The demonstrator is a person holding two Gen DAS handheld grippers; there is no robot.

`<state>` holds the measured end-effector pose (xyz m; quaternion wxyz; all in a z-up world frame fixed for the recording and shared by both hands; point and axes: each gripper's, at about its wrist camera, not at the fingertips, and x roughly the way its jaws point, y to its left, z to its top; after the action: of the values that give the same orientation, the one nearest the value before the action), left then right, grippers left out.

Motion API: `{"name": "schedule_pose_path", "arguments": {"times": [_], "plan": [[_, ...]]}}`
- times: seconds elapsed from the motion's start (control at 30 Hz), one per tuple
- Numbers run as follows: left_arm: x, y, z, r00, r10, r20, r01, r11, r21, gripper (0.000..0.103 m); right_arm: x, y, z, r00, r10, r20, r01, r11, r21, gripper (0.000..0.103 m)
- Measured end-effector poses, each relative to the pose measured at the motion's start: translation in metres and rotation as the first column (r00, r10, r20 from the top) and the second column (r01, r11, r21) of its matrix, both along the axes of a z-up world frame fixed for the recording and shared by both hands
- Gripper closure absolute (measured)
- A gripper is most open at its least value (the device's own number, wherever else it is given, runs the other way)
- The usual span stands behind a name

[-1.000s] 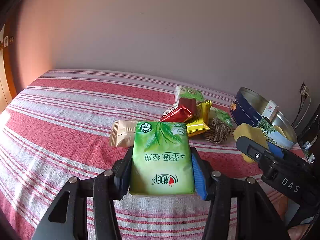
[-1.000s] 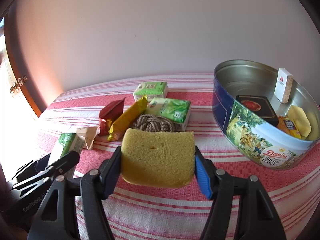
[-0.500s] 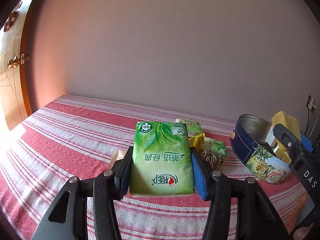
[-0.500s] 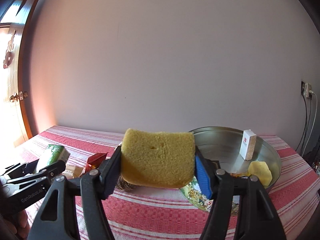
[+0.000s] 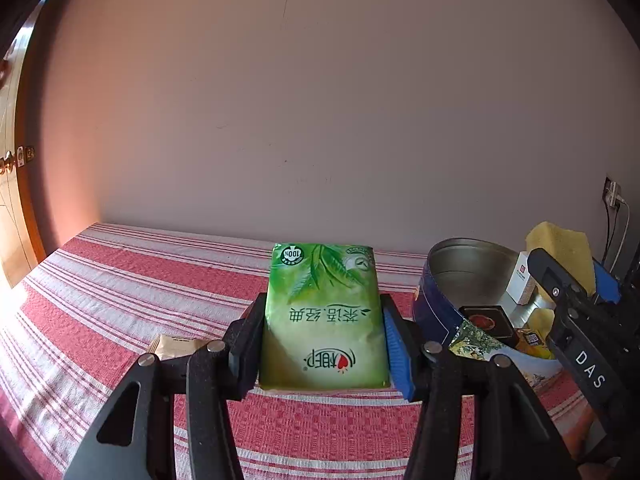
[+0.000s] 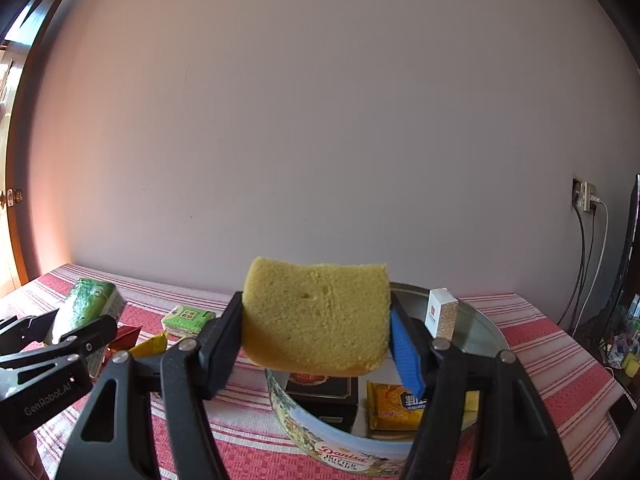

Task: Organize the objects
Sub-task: 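Carry the tissue pack and sponge over the tin with both tools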

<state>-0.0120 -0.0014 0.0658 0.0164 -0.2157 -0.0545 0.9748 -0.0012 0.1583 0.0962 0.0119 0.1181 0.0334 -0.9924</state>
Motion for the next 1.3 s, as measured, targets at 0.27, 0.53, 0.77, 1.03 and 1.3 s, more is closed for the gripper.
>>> {"name": "schedule_pose_path", "arguments": {"times": [0.27, 0.53, 0.77, 1.03, 1.3], "plan": [[-0.012, 0.039, 0.008, 0.999, -0.049, -0.017, 0.048, 0.999, -0.019, 0.048, -0.015, 0.033, 0.006, 0.999, -0.053, 0.008, 0.053, 0.998, -0.035, 0.036], [-0.018, 0.062, 0.007, 0.997, -0.072, -0.016, 0.071, 0.997, -0.035, 0.048, -0.023, 0.058, 0.010, 0.996, -0.092, 0.005, 0.092, 0.995, -0.049, 0.036], [-0.020, 0.080, 0.009, 0.996, -0.086, -0.016, 0.085, 0.996, -0.040, 0.048, -0.017, 0.076, 0.011, 0.991, -0.130, -0.005, 0.130, 0.990, -0.051, 0.036], [-0.016, 0.089, 0.015, 0.993, -0.118, -0.018, 0.117, 0.992, -0.049, 0.048, -0.015, 0.090, 0.009, 0.987, -0.163, -0.009, 0.163, 0.986, -0.045, 0.036], [-0.021, 0.108, 0.016, 0.990, -0.141, -0.015, 0.140, 0.988, -0.059, 0.048, -0.017, 0.106, 0.009, 0.982, -0.187, -0.010, 0.187, 0.982, -0.036, 0.036]]}}
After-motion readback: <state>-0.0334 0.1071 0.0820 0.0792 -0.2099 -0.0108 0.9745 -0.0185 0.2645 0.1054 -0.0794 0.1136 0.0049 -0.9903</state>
